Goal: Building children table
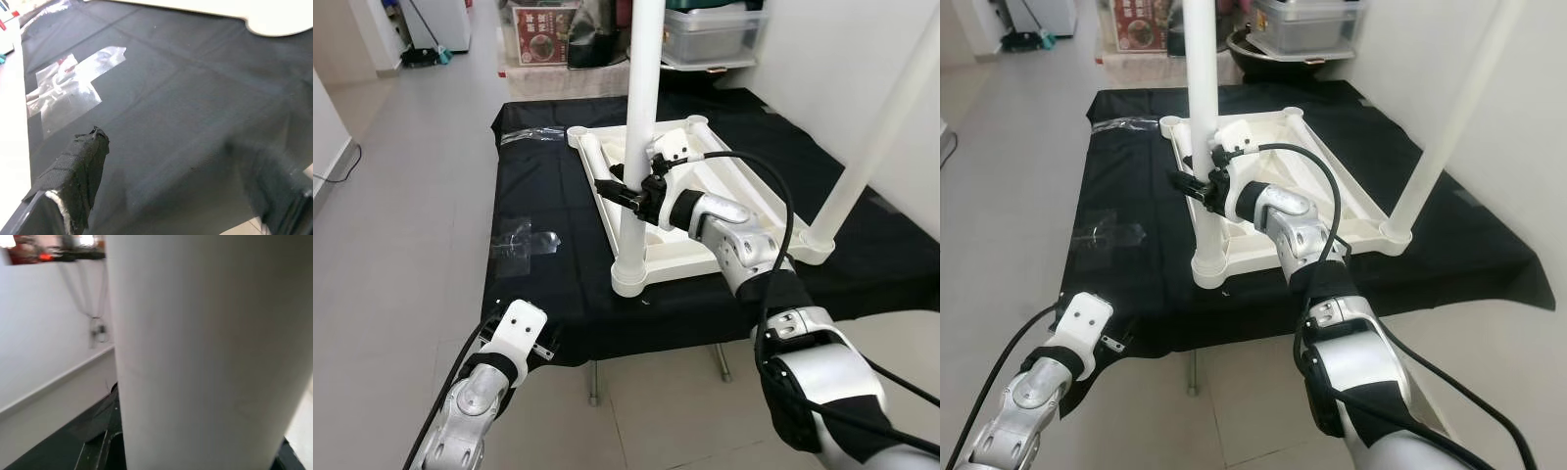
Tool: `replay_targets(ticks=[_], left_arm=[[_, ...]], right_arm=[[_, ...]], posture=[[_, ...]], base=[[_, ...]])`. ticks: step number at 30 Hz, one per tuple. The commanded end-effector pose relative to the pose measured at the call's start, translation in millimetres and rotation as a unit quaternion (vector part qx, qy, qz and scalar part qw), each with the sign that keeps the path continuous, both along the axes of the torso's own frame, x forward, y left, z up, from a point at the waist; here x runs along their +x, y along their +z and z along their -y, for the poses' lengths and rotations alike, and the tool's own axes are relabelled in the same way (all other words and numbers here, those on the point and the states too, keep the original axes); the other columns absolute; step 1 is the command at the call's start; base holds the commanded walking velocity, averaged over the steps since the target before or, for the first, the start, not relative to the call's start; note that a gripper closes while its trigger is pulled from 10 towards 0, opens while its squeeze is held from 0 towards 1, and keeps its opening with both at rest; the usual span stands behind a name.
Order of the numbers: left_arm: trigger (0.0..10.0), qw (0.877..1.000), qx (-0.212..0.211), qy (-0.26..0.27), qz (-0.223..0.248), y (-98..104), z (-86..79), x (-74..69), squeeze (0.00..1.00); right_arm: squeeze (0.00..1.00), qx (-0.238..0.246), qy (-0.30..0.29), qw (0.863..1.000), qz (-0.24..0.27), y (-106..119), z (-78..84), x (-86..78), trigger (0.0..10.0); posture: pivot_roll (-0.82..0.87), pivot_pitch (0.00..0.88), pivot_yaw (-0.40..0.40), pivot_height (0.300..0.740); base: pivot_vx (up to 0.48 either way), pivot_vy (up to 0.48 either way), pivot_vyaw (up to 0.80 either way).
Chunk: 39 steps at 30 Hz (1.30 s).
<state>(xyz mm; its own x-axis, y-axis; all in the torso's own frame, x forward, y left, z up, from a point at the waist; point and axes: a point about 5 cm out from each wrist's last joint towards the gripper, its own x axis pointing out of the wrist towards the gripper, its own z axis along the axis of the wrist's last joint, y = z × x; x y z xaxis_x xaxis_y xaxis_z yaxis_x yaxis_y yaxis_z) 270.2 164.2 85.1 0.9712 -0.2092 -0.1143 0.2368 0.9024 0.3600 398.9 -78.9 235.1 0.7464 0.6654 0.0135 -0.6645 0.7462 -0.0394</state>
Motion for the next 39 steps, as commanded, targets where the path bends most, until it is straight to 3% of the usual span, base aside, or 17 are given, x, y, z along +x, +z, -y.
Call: replay_targets(ticks=[1, 5, 6, 8, 9, 10, 11, 14, 15, 16, 17, 22, 23, 29, 35, 36, 39], left_arm=[[10.0, 1.000, 0.001, 0.001, -0.005, -0.5, 0.0, -2.8, 0.00], [10.0, 1.000, 0.001, 0.001, -0.006, -1.2, 0.1, -3.3, 0.00], [10.0, 1.000, 0.000, 0.001, -0.007, -2.0, 0.1, -4.0, 0.00], [10.0, 1.000, -0.003, 0.000, -0.008, -1.3, 1.2, -3.8, 0.00], [10.0, 1.000, -0.006, -0.001, -0.008, -0.6, 1.9, -3.8, 0.00], [10.0, 1.000, -0.006, -0.001, -0.008, -0.6, 1.9, -3.8, 0.00], [10.0, 1.000, -0.006, -0.002, -0.007, 0.3, 2.0, -4.0, 0.00], [10.0, 1.000, -0.007, -0.002, -0.007, 1.1, 1.0, -4.2, 0.00], [10.0, 1.000, -0.009, -0.001, -0.008, 1.1, -0.6, -4.5, 0.00], [10.0, 1.000, -0.009, -0.001, -0.008, 1.1, -0.6, -4.5, 0.00], [10.0, 1.000, -0.014, 0.001, -0.010, 1.3, -1.8, -4.0, 0.00], [10.0, 1.000, -0.019, 0.003, -0.010, 2.2, -2.3, -1.5, 0.00], [10.0, 1.000, -0.019, 0.001, -0.008, 2.6, -0.7, 0.2, 0.00], [10.0, 1.000, -0.025, 0.004, -0.004, 5.4, 0.6, 1.4, 0.00], [10.0, 1.000, -0.022, 0.005, -0.005, 3.9, -0.8, 0.6, 0.00], [10.0, 1.000, -0.021, 0.007, -0.002, 6.1, -2.6, 2.2, 0.00], [10.0, 1.000, -0.021, 0.011, 0.002, 9.4, -5.4, 2.8, 0.00]], right_arm=[[0.00, -0.013, -0.219, 0.973, -0.069, -32.6, 35.1, 12.0, 0.0], [0.00, 0.009, -0.313, 0.945, -0.096, -40.8, 50.8, 13.2, 0.0], [0.00, 0.025, -0.385, 0.917, -0.098, -51.1, 56.4, 4.9, 0.0], [0.00, 0.041, -0.427, 0.898, -0.100, -58.6, 53.3, -7.9, 1.5], [0.00, 0.053, -0.448, 0.887, -0.103, -62.8, 50.1, -19.5, 5.1], [0.00, 0.053, -0.448, 0.887, -0.103, -62.8, 50.1, -19.5, 5.1], [0.00, 0.065, -0.423, 0.897, -0.108, -63.0, 36.5, -30.1, 10.0], [0.00, 0.076, -0.370, 0.920, -0.101, -56.8, 19.4, -37.4, 10.0], [0.67, 0.091, -0.334, 0.934, -0.083, -48.1, 9.8, -41.4, 10.0], [0.67, 0.091, -0.334, 0.934, -0.083, -48.1, 9.8, -41.4, 10.0], [1.00, 0.103, -0.298, 0.946, -0.079, -39.8, 4.7, -39.5, 10.0], [1.00, 0.109, -0.267, 0.956, -0.048, -17.8, 6.7, -24.6, 10.0], [0.00, 0.116, -0.205, 0.971, -0.034, 0.8, 8.4, -16.0, 10.0], [0.00, 0.121, -0.026, 0.992, 0.038, 44.9, 7.8, -26.5, 10.0], [0.00, 0.058, 0.094, 0.993, 0.047, 23.4, -2.8, -35.2, 9.8], [0.00, 0.044, 0.101, 0.993, 0.042, 13.1, -9.1, -33.6, 4.2], [0.00, 0.056, 0.067, 0.996, 0.029, 2.8, -21.8, -26.7, 0.0]], posture=[[0.15, 0.000, -0.075, 0.740], [0.15, 0.000, -0.075, 0.740], [0.16, 0.000, -0.074, 0.740], [0.16, 0.000, -0.071, 0.740], [0.16, 0.000, -0.071, 0.740], [0.16, 0.000, -0.071, 0.740], [0.16, 0.000, -0.070, 0.740], [0.16, 0.000, -0.070, 0.740], [0.15, 0.000, -0.068, 0.740], [0.15, 0.000, -0.068, 0.740], [0.15, 0.000, -0.069, 0.740], [0.14, 0.000, -0.070, 0.740], [0.14, 0.000, -0.078, 0.740], [0.15, 0.000, -0.086, 0.740], [0.18, 0.000, -0.106, 0.740], [0.19, 0.000, -0.108, 0.740], [0.20, 0.000, -0.115, 0.740]], base=[[0.000, 0.000, 0.00], [0.000, 0.000, 0.00], [0.000, 0.000, 0.00], [0.000, 0.000, 0.00], [0.000, 0.000, 0.00], [0.000, 0.000, 0.00], [0.000, 0.000, 0.00], [0.000, 0.000, 0.00], [0.000, 0.000, 0.00], [0.000, 0.000, 0.00], [0.000, 0.000, 0.00], [0.000, 0.000, 0.00], [0.000, 0.000, 0.00], [0.000, 0.000, 0.00], [0.000, 0.000, 0.00], [0.000, 0.000, 0.00], [0.000, 0.000, 0.00]])
